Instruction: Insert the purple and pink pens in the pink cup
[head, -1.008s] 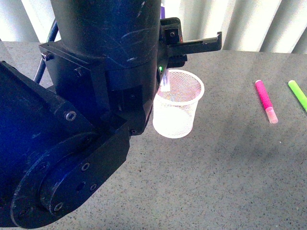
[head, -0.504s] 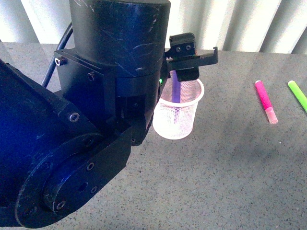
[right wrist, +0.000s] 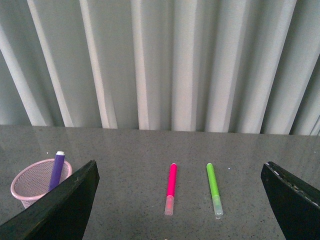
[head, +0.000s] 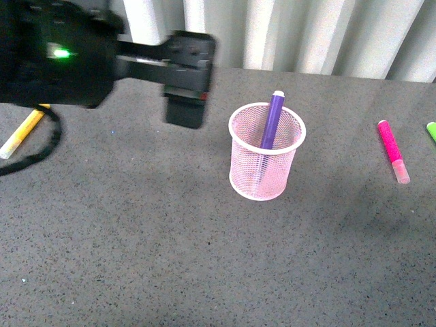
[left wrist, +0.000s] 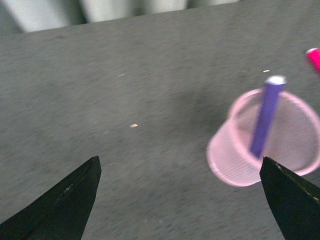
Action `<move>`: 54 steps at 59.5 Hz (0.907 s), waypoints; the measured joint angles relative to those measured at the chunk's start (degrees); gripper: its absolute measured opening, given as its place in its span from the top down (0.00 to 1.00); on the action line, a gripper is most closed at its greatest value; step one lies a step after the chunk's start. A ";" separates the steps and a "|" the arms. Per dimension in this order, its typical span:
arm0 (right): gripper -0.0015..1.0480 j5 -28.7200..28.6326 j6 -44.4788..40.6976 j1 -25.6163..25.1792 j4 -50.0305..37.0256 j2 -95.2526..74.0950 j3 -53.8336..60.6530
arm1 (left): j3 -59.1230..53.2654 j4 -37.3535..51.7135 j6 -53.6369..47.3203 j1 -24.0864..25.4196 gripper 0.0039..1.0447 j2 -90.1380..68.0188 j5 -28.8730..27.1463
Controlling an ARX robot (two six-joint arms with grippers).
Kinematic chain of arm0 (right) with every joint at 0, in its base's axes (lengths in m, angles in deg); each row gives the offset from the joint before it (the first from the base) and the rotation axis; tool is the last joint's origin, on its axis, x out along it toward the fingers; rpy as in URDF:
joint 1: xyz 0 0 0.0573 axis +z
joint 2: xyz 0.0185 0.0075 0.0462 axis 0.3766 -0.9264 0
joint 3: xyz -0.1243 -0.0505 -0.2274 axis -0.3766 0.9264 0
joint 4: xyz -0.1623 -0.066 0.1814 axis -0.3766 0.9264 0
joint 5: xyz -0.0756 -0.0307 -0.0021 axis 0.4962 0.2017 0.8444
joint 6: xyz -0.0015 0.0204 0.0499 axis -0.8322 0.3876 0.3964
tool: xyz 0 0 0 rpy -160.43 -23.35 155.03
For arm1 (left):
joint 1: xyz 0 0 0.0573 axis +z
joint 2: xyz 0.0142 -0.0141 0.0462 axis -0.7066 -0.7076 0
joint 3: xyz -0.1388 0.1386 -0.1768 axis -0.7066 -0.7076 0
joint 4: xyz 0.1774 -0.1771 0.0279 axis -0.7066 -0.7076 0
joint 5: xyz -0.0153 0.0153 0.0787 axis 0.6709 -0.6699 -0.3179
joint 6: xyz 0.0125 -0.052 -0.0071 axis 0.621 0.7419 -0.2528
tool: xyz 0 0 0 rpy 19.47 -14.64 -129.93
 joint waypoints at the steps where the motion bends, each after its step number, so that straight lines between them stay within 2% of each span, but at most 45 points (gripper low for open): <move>1: 0.07 0.00 0.00 0.00 0.00 0.00 0.00 | -0.46 -0.70 -0.68 0.76 0.06 0.85 -0.20; 13: 0.07 -0.20 0.00 0.00 0.00 -0.02 0.00 | -0.90 -0.48 -2.93 1.62 0.06 1.64 -0.61; 15: 0.07 -0.15 0.02 0.00 0.00 0.00 0.00 | -2.69 5.77 -2.69 1.09 0.11 0.74 -5.16; 17: 0.07 0.00 0.02 0.00 0.00 0.00 0.00 | -6.36 17.53 -2.54 1.07 0.18 -0.66 -11.80; 19: 0.07 -0.04 0.00 0.00 0.00 0.00 0.00 | -9.53 25.75 -2.45 1.22 0.23 -1.14 -15.45; 24: 0.07 0.07 0.00 0.00 0.00 0.00 0.00 | -16.48 39.69 -2.25 2.69 0.35 -0.85 -17.16; 27: 0.07 0.00 0.00 0.00 0.00 -0.02 0.00 | -20.94 46.36 -1.90 5.57 0.49 2.78 -16.04; 43: 0.07 -0.02 0.00 0.00 0.00 0.00 0.00 | -31.21 43.98 -1.44 11.80 0.96 16.33 -9.62; 54: 0.07 -0.09 0.00 0.00 0.00 0.00 0.00 | -35.39 39.34 -1.36 15.28 0.97 25.11 -6.97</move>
